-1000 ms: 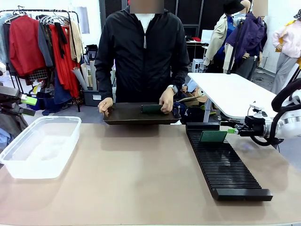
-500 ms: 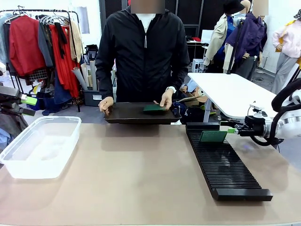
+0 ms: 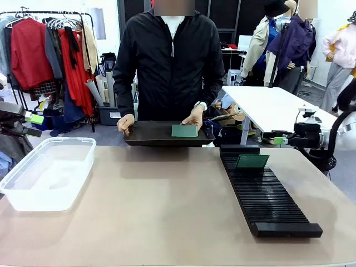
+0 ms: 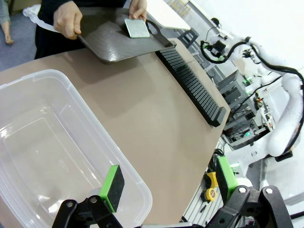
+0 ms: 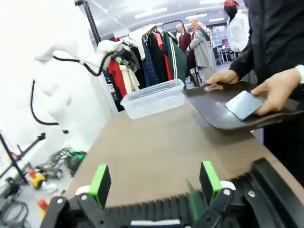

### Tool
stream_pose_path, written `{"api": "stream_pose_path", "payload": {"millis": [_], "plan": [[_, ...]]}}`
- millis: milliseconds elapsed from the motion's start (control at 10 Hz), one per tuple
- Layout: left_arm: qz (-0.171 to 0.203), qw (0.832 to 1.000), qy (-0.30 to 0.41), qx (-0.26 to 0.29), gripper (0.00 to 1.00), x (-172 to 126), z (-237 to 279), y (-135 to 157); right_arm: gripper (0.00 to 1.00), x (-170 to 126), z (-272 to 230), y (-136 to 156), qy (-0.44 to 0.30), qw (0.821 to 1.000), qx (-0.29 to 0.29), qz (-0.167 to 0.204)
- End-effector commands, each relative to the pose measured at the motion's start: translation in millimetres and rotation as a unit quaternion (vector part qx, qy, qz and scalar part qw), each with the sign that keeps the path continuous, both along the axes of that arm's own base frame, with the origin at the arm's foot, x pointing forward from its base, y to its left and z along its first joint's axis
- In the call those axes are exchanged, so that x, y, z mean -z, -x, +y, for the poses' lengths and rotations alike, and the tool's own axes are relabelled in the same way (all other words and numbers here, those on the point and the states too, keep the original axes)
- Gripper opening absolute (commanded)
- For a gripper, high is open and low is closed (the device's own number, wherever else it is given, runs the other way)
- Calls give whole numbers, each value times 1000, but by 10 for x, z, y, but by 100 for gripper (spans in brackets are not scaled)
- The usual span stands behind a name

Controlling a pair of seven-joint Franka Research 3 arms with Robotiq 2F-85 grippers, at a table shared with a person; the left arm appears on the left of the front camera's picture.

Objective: Sort PCBs into racks and boxes based on the side picked up.
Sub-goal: Pick up the Blank PCB handed by the Human.

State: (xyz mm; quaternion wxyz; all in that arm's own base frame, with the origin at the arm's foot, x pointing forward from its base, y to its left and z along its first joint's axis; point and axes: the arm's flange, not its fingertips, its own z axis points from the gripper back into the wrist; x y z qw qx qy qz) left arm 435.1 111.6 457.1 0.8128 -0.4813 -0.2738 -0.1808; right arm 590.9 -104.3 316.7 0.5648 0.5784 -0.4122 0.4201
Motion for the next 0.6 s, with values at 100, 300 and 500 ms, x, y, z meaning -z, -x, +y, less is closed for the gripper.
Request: {"api": "stream_pose_path", "payload": {"millis": [100, 300, 500], "plan": [[-2, 1000, 2, 0, 100, -12, 0, 14, 100, -371, 172, 542, 42, 992, 9, 115], [-2, 1000, 2, 0, 100, -12, 0, 14, 100, -598, 251, 784, 50, 975, 15, 217], [-2, 1000, 2, 0, 100, -12, 0, 14, 100, -689, 347, 962, 70, 951, 14, 300]]}}
